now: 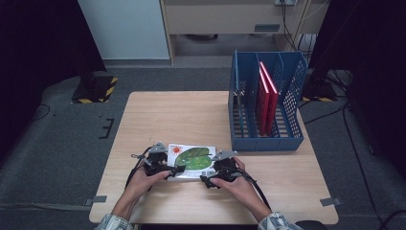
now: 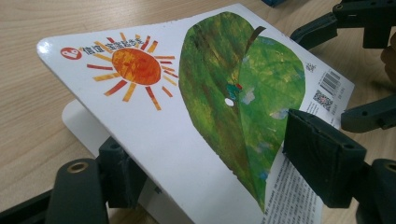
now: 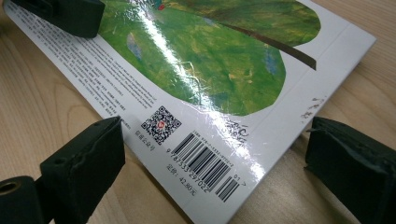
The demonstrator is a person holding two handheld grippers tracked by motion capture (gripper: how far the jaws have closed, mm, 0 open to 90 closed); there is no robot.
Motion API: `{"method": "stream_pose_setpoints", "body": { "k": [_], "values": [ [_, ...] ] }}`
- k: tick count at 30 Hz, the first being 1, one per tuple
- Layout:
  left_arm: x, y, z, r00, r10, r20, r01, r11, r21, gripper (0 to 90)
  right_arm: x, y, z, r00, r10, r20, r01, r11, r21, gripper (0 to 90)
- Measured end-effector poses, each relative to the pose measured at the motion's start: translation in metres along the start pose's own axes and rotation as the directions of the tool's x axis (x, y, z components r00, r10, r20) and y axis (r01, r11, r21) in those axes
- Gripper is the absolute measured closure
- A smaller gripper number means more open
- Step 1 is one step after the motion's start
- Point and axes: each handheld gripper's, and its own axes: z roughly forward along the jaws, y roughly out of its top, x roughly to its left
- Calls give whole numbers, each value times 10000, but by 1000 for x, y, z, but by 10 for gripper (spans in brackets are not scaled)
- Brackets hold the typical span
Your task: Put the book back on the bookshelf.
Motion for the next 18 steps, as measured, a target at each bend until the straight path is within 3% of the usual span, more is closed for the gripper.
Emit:
{"method": "stream_pose_setpoints", "body": {
  "k": [2, 5, 11, 15, 18],
  "values": [
    [-3, 2, 0, 9997, 220, -85, -218, 9996, 183, 267, 1, 0, 0, 9999, -133, 86, 133, 9999, 2, 52],
    [-6, 3, 0, 9998, 220, -38, -219, 9992, 328, 370, 2, 0, 0, 9995, -270, 180, 268, 9996, 94, 60],
    [-8, 3, -1, 9994, 303, 157, -309, 9990, 335, 448, -2, 3, -5, 9999, 10, 109, -7, 9998, -206, 82],
    [-9, 4, -2, 9990, 422, 177, -427, 9985, 343, 477, -6, 2, -4, 9999, 158, 57, -158, 9998, -102, 77],
    [-13, 5, -4, 9969, 770, 140, -774, 9965, 303, 507, -6, 3, -4, 9999, 124, 65, -123, 9999, -105, 80]
  ]
}}
